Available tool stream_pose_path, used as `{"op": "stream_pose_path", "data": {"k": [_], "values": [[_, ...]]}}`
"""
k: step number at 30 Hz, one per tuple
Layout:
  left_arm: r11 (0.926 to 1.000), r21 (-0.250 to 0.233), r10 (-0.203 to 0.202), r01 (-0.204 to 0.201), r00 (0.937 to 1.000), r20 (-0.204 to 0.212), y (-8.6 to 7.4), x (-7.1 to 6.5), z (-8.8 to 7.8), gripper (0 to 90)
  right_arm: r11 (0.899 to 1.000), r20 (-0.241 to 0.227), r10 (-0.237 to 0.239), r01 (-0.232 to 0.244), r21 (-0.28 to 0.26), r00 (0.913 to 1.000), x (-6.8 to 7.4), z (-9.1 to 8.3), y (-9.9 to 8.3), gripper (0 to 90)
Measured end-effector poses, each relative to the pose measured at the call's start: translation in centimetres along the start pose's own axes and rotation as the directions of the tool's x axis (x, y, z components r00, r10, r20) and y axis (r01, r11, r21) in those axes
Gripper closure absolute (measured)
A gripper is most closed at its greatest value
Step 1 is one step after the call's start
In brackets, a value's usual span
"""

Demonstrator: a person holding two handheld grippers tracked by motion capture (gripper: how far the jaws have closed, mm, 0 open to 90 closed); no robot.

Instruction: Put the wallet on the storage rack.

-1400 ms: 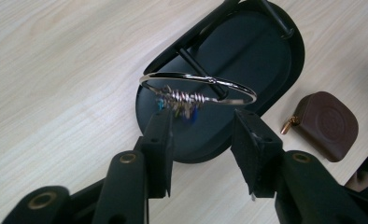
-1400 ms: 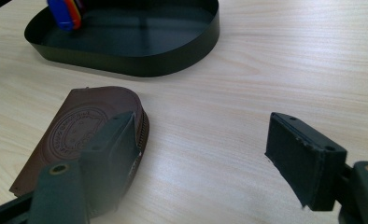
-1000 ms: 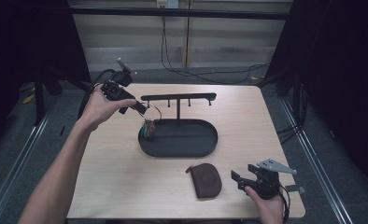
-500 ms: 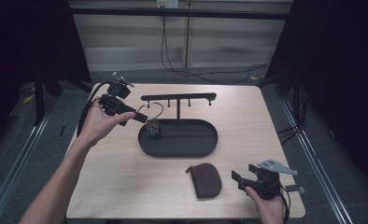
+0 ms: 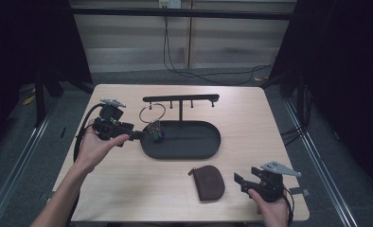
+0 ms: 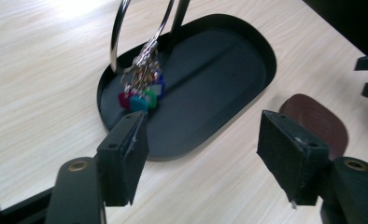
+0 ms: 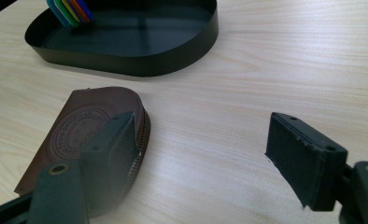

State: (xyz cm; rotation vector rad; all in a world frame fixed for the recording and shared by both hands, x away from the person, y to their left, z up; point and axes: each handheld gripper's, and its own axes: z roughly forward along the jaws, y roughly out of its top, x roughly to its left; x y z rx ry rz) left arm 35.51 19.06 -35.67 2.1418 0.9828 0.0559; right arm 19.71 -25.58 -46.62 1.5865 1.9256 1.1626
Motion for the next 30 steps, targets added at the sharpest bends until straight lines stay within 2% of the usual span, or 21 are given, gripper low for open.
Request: {"op": "stream_pose_path", "data": {"k": [2, 4, 7, 9, 11, 13, 16, 18, 21, 23, 26, 30], "values": [[1.0000, -0.005, -0.001, 0.002, 0.9999, 0.013, -0.9, -0.1, 0.1, 31.9, 1.000, 0.014, -0.008, 0.008, 0.001, 0.9999, 0.0, 0.0, 0.0, 22.1], [0.9997, -0.024, 0.011, -0.011, 0.9999, -0.007, -1.8, -0.4, 0.1, 30.1, 1.000, 0.021, -0.006, 0.006, 0.005, 0.9998, 0.0, 0.1, 0.0, 21.9], [0.9992, -0.038, 0.011, -0.011, 0.9998, 0.019, -3.2, -0.8, 0.2, 28.1, 1.000, 0.016, -0.008, 0.008, 0.011, 0.9998, -0.1, 0.1, 0.0, 21.8], [0.9981, -0.061, 0.003, -0.002, 1.0000, 0.008, -4.2, -1.0, 0.1, 27.7, 1.000, 0.012, -0.011, 0.010, 0.015, 0.9999, 0.0, 0.2, 0.0, 21.6], [0.9977, -0.065, 0.016, -0.019, 0.9990, -0.042, -5.3, -1.4, 0.3, 27.5, 1.000, 0.023, -0.019, 0.018, 0.025, 0.9996, 0.1, 0.3, 0.0, 20.6], [0.9972, -0.074, 0.005, -0.006, 0.9998, -0.020, -6.2, -1.4, 0.4, 27.0, 0.999, 0.029, -0.025, 0.024, 0.029, 0.9993, 0.1, 0.3, 0.0, 20.5], [0.9943, -0.106, -0.008, 0.004, 0.9995, -0.031, -7.5, -1.5, 0.4, 25.9, 0.999, 0.030, -0.021, 0.020, 0.028, 0.9993, 0.1, 0.2, 0.1, 21.4], [0.9927, -0.120, 0.004, -0.013, 0.9971, -0.076, -8.3, -1.8, 0.3, 25.4, 0.999, 0.015, -0.011, 0.011, 0.033, 0.9998, 0.1, 0.2, 0.1, 21.3], [0.9893, -0.145, -0.018, 0.012, 0.9990, -0.041, -9.5, -2.2, 0.2, 24.4, 0.998, -0.008, -0.014, 0.014, 0.053, 0.9999, 0.3, 0.4, 0.1, 19.2], [0.9914, -0.130, -0.011, 0.007, 0.9997, -0.024, -10.3, -2.6, 0.4, 22.2, 0.998, -0.022, -0.014, 0.015, 0.059, 0.9997, 0.4, 0.5, 0.1, 19.3], [0.9907, -0.133, -0.025, 0.028, 0.9995, 0.020, -11.9, -3.2, 0.4, 22.1, 0.998, -0.037, -0.007, 0.009, 0.063, 0.9993, 0.6, 0.5, 0.1, 19.6], [0.9905, -0.137, -0.002, 0.006, 0.9996, 0.028, -13.4, -3.3, -0.3, 18.0, 0.998, -0.060, 0.004, 0.000, 0.069, 0.9982, 0.6, 0.5, 0.3, 19.6]]}}
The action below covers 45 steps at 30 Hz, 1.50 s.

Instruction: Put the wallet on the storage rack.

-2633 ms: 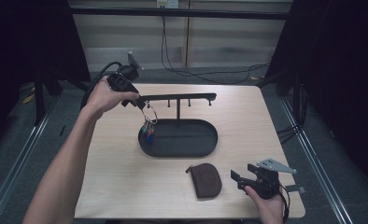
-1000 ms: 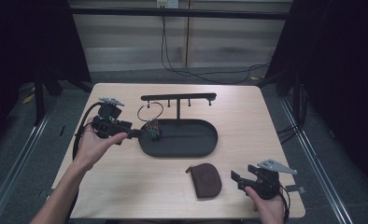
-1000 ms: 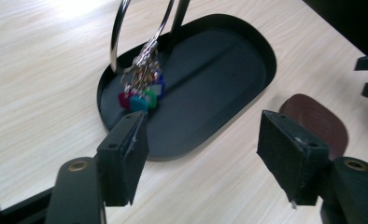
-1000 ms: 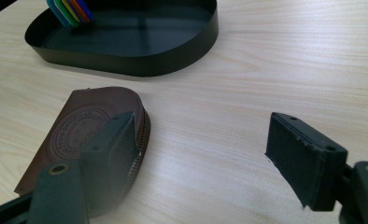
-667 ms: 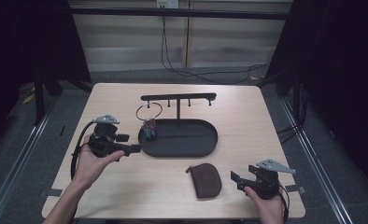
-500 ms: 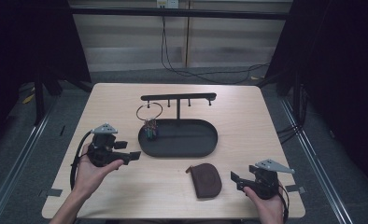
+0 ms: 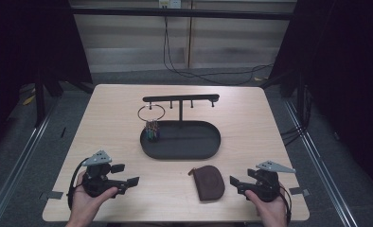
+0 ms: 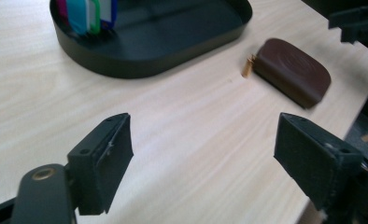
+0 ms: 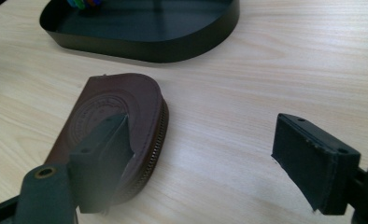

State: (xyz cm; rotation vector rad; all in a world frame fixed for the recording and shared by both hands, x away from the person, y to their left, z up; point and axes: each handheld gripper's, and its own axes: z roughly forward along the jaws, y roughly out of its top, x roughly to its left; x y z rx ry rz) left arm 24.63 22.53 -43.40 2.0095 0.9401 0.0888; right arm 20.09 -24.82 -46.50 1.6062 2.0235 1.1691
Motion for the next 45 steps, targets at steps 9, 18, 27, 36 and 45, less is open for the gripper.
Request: {"op": "stream_pose_path", "data": {"k": [9, 18, 27, 36, 45], "values": [[0.9990, 0.015, 0.041, -0.041, 0.9986, 0.032, -2.1, 0.3, 0.7, 17.5, 0.992, -0.029, -0.053, 0.056, 0.110, 0.9982, 1.3, 0.7, 1.1, 18.5], [0.9989, 0.017, 0.043, -0.043, 0.9989, 0.018, -2.2, 0.7, 1.1, 17.9, 0.958, -0.034, -0.070, 0.076, 0.276, 0.9970, 3.4, 2.5, 3.8, 20.7], [0.9990, 0.015, 0.041, -0.041, 0.9990, 0.019, -2.5, 0.9, 0.5, 17.1, 0.910, -0.073, -0.054, 0.080, 0.408, 0.9958, 4.5, 4.2, 5.5, 23.5], [0.9980, 0.029, 0.055, -0.056, 0.9980, 0.029, -2.5, 0.7, 0.7, 17.0, 0.843, -0.088, -0.066, 0.103, 0.528, 0.9939, 5.3, 6.9, 5.6, 20.8], [0.9930, 0.049, 0.106, -0.108, 0.9940, 0.027, -2.5, 0.0, 0.9, 16.8, 0.792, -0.062, -0.023, 0.056, 0.607, 0.9978, 5.4, 8.3, 5.9, 18.6]]}}
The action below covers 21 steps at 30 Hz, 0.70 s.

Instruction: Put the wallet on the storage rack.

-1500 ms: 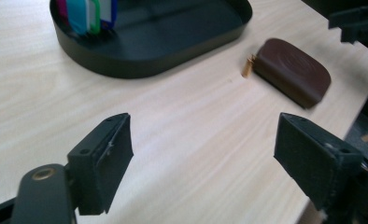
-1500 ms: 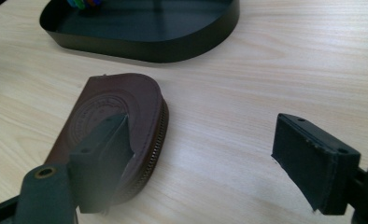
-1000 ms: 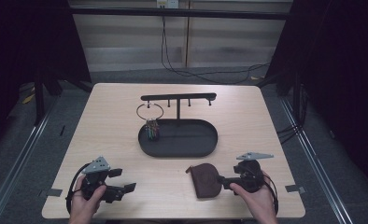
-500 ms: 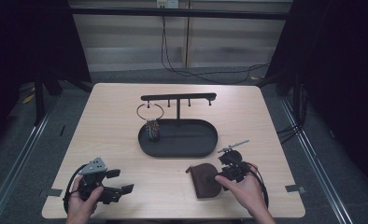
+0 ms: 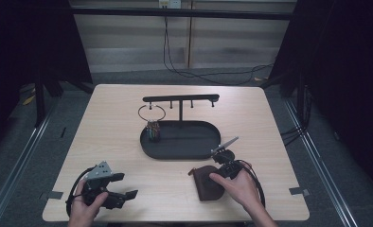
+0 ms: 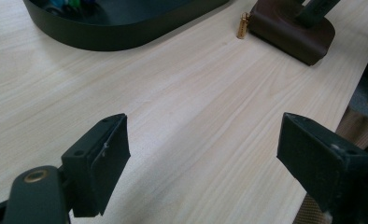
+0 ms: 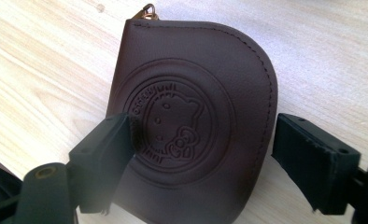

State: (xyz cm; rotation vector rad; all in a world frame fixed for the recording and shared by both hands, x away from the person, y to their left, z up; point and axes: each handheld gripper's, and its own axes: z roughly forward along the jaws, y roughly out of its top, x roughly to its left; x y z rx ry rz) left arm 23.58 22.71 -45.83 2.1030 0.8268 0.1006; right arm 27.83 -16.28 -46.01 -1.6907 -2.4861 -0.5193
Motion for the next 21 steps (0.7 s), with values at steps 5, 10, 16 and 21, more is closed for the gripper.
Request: {"op": "stream_pose_path", "data": {"k": [5, 10, 16, 21], "values": [[0.9999, -0.009, 0.008, -0.008, 1.0000, 0.004, 0.0, 0.0, -0.1, 16.7, 1.000, -0.022, 0.015, -0.015, -0.006, 0.9996, 0.0, 0.2, 0.0, 18.1], [1.0000, -0.007, 0.006, -0.006, 1.0000, 0.005, 0.0, 0.0, -0.1, 16.7, 0.999, -0.056, 0.038, -0.040, -0.029, 0.9977, -0.2, 0.0, 0.0, 20.5], [0.9999, -0.003, 0.016, -0.016, 0.9998, 0.009, 0.0, -0.1, 0.0, 16.7, 1.000, -0.045, 0.027, -0.027, -0.012, 0.9986, 0.2, 0.8, -0.1, 11.4], [0.9996, -0.004, 0.029, -0.029, 0.9994, 0.018, 0.0, -0.2, 0.0, 16.7, 1.000, -0.060, 0.030, -0.030, -0.006, 0.9977, 0.2, 1.5, 0.0, 7.9]]}}
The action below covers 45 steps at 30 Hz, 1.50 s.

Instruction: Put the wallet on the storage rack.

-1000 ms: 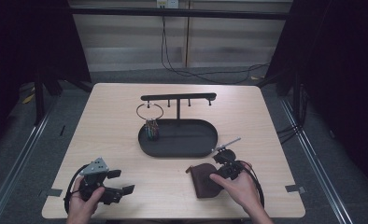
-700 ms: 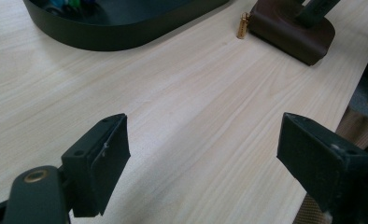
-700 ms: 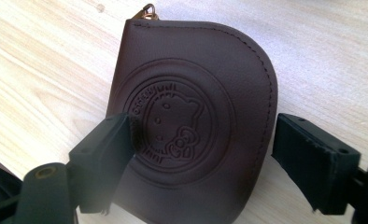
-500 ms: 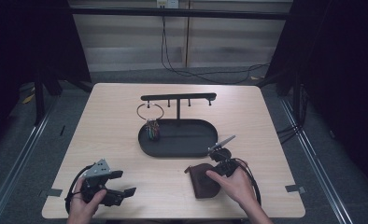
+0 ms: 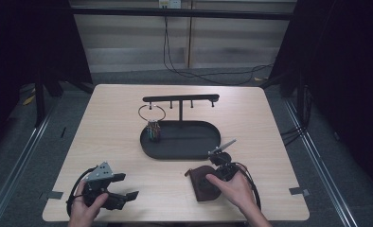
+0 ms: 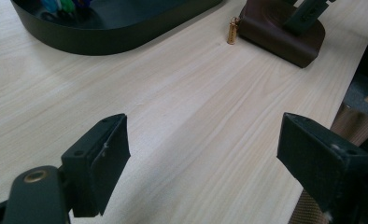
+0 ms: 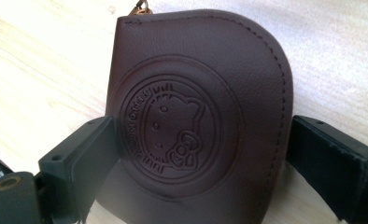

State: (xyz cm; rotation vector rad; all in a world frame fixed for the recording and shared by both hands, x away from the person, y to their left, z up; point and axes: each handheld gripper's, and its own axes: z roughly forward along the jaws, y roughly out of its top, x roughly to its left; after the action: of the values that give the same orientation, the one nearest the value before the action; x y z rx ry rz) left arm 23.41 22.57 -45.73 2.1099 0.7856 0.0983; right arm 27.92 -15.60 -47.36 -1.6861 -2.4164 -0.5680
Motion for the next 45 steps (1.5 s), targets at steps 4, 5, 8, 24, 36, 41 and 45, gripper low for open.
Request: {"op": "stream_pose_path", "data": {"k": [4, 5, 8, 24, 36, 41, 45], "values": [[1.0000, 0.001, 0.003, -0.003, 1.0000, -0.002, 0.0, 0.0, 0.0, 16.7, 1.000, 0.003, -0.006, 0.006, 0.005, 1.0000, 0.2, 0.0, 0.1, 12.9], [1.0000, 0.001, 0.004, -0.004, 1.0000, -0.002, 0.0, 0.0, 0.0, 16.7, 1.000, -0.001, -0.006, 0.006, 0.008, 1.0000, 0.3, 0.0, 0.1, 13.3], [0.9999, 0.003, 0.011, -0.011, 0.9999, -0.003, 0.0, 0.0, 0.0, 16.7, 1.000, -0.007, -0.007, 0.007, 0.009, 0.9999, 0.2, 0.0, 0.2, 14.3], [1.0000, -0.001, -0.002, 0.002, 1.0000, 0.003, 0.0, 0.1, 0.0, 16.7, 0.999, -0.045, 0.048, -0.049, -0.020, 0.9978, -0.9, -1.8, 0.7, 57.0], [1.0000, 0.001, 0.001, -0.001, 1.0000, 0.009, 0.0, 0.0, 0.0, 16.7, 1.000, -0.030, 0.005, -0.005, 0.007, 0.9995, -0.1, -3.3, 1.6, 70.3], [1.0000, -0.005, -0.006, 0.006, 0.9999, 0.013, 0.0, 0.1, -0.1, 16.7, 0.998, 0.009, -0.048, 0.048, 0.041, 0.9988, 0.6, -4.1, 2.1, 75.3], [1.0000, -0.007, -0.003, 0.003, 0.9999, 0.013, 0.0, 0.0, -0.1, 16.7, 0.996, 0.030, -0.080, 0.080, 0.028, 0.9963, 1.1, -5.3, 2.5, 81.5]]}}
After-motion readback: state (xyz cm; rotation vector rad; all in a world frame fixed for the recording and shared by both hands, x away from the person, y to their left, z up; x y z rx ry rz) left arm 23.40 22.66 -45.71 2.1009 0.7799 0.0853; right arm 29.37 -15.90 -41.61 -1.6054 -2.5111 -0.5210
